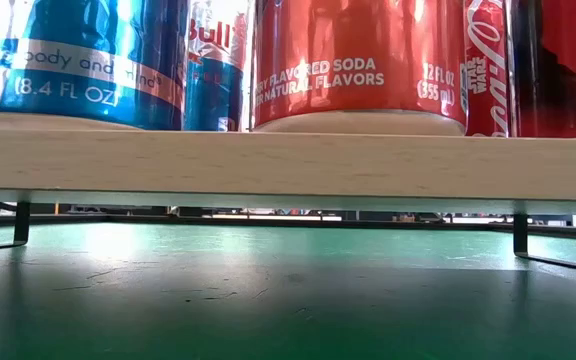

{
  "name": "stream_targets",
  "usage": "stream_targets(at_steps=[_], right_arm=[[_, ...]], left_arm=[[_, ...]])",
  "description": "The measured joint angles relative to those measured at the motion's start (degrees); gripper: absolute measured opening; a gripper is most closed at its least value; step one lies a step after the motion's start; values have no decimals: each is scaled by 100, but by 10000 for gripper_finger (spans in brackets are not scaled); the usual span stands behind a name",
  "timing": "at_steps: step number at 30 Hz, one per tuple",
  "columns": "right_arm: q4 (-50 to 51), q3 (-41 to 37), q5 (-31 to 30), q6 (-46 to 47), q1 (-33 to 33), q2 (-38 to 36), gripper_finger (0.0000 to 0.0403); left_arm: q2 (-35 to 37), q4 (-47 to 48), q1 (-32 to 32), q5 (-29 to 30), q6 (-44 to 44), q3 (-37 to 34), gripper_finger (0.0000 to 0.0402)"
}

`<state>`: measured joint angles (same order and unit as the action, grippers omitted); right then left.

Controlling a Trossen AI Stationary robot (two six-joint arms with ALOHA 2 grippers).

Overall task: Place canned beverage on shelf
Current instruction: Put the white soda can on the shelf aligned with the other white soda can, then return to Home Position

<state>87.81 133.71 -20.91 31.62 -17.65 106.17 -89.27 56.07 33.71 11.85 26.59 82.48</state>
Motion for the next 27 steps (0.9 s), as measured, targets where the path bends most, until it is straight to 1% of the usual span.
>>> stream_targets(at_steps=[3,4,6,10,16,22,25,27], right_arm=[[0,0,0,-2,0,0,372],[0,0,0,-2,0,0,372],[0,0,0,-2,0,0,372],[0,0,0,-12,0,0,372],[2,0,3,-17,0,0,372],[2,0,61,-16,0,0,372],[2,0,414,-16,-9,0,372],[0,0,536,20,-69,0,372]], left_arm=[[-27,34,0,41,3,-15,359],[-26,35,0,46,4,-11,375],[-25,95,0,60,4,46,389],[-22,230,0,65,-24,206,382],[-18,451,0,95,-252,652,376],[-16,722,0,531,-665,1304,376],[-6,885,0,825,-863,1661,376],[43,931,0,1013,-998,1833,376]])
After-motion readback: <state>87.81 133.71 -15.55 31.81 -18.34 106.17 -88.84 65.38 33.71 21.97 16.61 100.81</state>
